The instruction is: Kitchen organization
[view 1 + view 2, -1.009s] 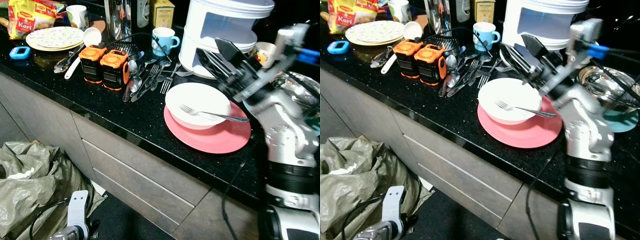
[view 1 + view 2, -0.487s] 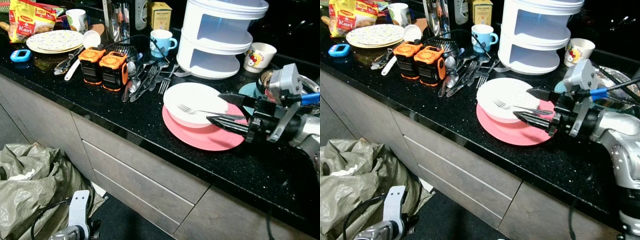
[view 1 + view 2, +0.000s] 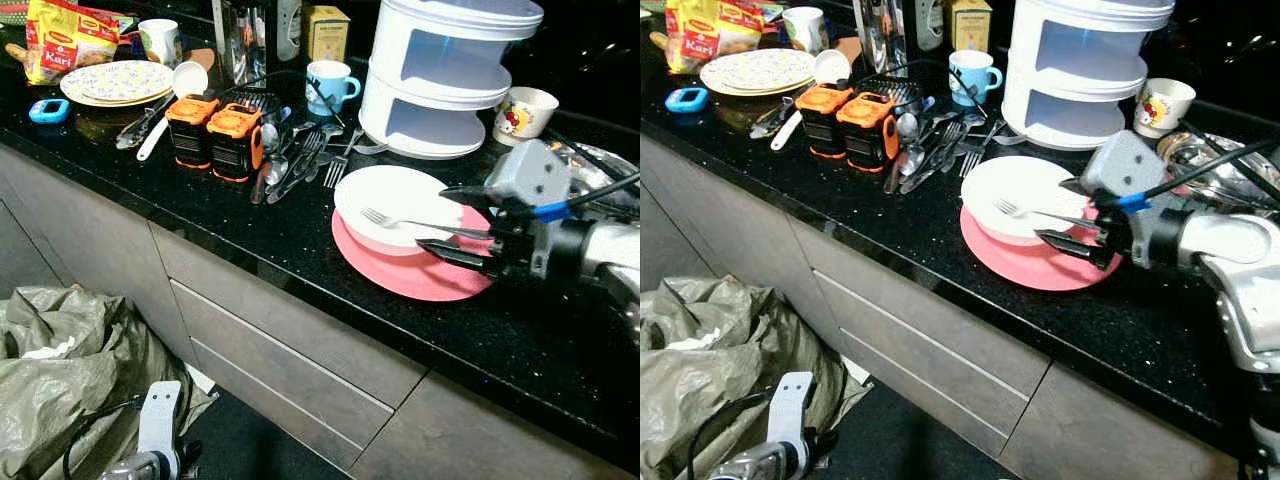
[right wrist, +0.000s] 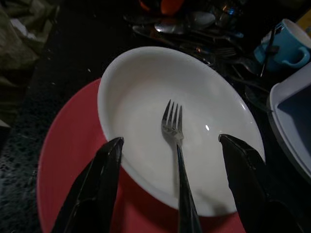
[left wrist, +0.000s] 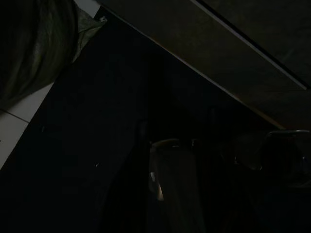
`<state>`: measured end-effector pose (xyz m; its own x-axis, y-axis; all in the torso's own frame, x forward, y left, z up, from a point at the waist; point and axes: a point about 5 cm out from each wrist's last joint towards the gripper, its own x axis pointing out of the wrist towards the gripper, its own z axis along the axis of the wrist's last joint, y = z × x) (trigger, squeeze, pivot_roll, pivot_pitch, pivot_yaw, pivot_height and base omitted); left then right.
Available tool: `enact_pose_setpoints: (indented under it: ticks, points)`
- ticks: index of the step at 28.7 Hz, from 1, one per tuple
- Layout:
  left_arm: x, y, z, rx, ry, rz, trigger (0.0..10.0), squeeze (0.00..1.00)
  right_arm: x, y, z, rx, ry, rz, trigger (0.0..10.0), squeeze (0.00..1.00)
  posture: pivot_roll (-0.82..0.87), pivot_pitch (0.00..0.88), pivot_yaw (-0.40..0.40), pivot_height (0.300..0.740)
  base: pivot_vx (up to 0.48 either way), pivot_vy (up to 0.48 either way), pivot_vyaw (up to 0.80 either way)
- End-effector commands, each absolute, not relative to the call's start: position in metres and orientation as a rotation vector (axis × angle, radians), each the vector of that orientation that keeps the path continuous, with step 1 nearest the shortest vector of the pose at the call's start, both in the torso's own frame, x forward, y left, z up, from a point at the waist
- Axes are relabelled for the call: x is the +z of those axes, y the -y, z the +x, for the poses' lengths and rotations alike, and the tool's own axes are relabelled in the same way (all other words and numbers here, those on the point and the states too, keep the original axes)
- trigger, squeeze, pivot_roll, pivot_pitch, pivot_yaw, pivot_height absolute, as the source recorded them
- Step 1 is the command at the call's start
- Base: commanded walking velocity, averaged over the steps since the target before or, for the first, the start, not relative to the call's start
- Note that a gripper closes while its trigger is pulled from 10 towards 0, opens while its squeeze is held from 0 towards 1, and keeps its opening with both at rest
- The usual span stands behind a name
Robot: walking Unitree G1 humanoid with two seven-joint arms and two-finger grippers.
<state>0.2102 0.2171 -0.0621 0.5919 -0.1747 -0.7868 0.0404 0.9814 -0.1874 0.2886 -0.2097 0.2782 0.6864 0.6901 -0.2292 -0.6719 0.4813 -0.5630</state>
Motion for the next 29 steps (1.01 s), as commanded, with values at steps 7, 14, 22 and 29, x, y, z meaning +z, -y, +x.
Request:
enact_pose_setpoints:
  ticks: [7,14,22,29]
  points:
    - [-0.066,-0.217,0.204,-0.127,-0.959,-0.156,10.0,0.00,0.279,0.218,0.288,0.813,-0.021,-0.730,10.0,0.00,0.02,0.073,-0.012,0.740,0.000,0.000,0.00]
    - [-0.066,-0.217,0.203,-0.128,-0.959,-0.155,10.0,0.00,0.295,0.224,0.279,0.840,0.065,-0.639,10.0,0.00,0.03,0.072,-0.011,0.740,0.000,0.000,0.00]
    - [-0.066,-0.217,0.204,-0.129,-0.958,-0.155,10.0,0.00,0.303,0.232,0.270,0.875,0.045,-0.642,10.0,0.00,0.02,0.070,-0.013,0.740,0.000,0.000,0.00]
    - [-0.066,-0.217,0.204,-0.128,-0.957,-0.157,10.0,0.00,0.282,0.232,0.268,0.908,-0.104,-0.696,10.0,0.00,0.02,0.071,-0.012,0.740,0.000,0.000,0.00]
